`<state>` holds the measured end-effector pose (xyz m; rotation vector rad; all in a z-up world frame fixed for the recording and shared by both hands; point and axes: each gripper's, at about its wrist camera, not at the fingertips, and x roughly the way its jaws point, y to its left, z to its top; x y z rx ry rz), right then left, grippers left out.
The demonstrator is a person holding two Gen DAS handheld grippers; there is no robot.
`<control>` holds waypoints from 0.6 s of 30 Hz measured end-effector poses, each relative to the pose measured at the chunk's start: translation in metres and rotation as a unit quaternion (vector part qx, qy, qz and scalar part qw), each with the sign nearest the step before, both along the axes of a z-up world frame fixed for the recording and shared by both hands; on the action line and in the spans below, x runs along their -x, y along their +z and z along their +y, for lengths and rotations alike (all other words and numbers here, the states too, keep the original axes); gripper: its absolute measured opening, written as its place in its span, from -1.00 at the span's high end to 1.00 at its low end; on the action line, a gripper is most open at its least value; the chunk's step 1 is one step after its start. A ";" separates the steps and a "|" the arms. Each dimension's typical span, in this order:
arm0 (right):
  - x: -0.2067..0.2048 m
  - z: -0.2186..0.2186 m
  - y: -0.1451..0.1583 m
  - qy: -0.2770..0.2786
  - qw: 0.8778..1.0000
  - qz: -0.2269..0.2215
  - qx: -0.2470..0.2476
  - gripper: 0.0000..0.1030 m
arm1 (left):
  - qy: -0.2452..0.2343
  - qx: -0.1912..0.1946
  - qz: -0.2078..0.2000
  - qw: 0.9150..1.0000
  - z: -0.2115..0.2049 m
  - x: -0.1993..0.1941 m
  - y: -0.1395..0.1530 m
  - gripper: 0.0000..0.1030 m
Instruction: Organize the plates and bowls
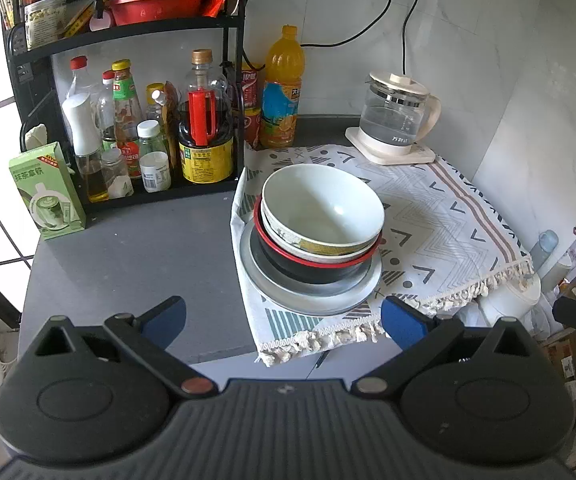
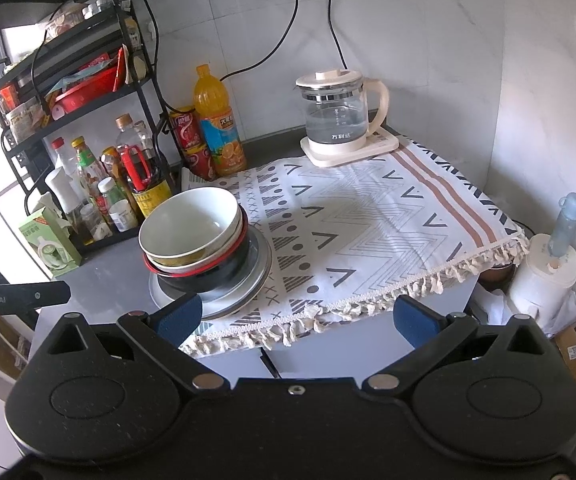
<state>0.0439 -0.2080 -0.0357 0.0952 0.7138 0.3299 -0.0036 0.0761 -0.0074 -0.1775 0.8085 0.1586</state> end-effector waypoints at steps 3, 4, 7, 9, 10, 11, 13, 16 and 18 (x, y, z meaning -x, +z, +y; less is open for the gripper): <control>0.002 -0.001 0.001 -0.002 1.000 0.000 0.002 -1.00 | 0.002 0.002 0.004 1.000 0.000 0.001 0.000 -0.99; 0.003 -0.002 0.001 -0.002 1.000 0.001 0.002 -1.00 | 0.002 0.003 0.005 1.000 -0.001 0.001 -0.001 -0.99; 0.005 -0.002 0.001 -0.003 1.000 0.001 -0.001 -1.00 | 0.000 0.002 0.007 1.000 -0.001 0.001 -0.001 -0.99; 0.006 -0.002 0.001 -0.002 1.000 0.000 0.000 -1.00 | -0.001 0.001 0.007 1.000 -0.002 0.001 -0.002 -0.99; 0.006 -0.002 0.001 -0.002 1.000 0.000 0.000 -1.00 | -0.001 0.001 0.007 1.000 -0.002 0.001 -0.002 -0.99; 0.006 -0.001 0.001 -0.002 1.000 0.001 0.000 -1.00 | -0.002 0.002 0.007 1.000 -0.002 0.000 -0.001 -0.99; 0.007 -0.001 0.001 -0.001 1.000 0.000 0.001 -1.00 | -0.003 0.003 0.006 1.000 -0.003 0.000 -0.001 -0.99; 0.008 0.001 0.002 -0.002 1.000 -0.002 0.008 -1.00 | -0.004 0.007 0.009 1.000 -0.003 -0.001 -0.002 -0.99; 0.008 0.001 0.002 0.000 1.000 0.001 0.002 -1.00 | -0.005 0.005 0.010 1.000 -0.004 -0.002 -0.003 -0.99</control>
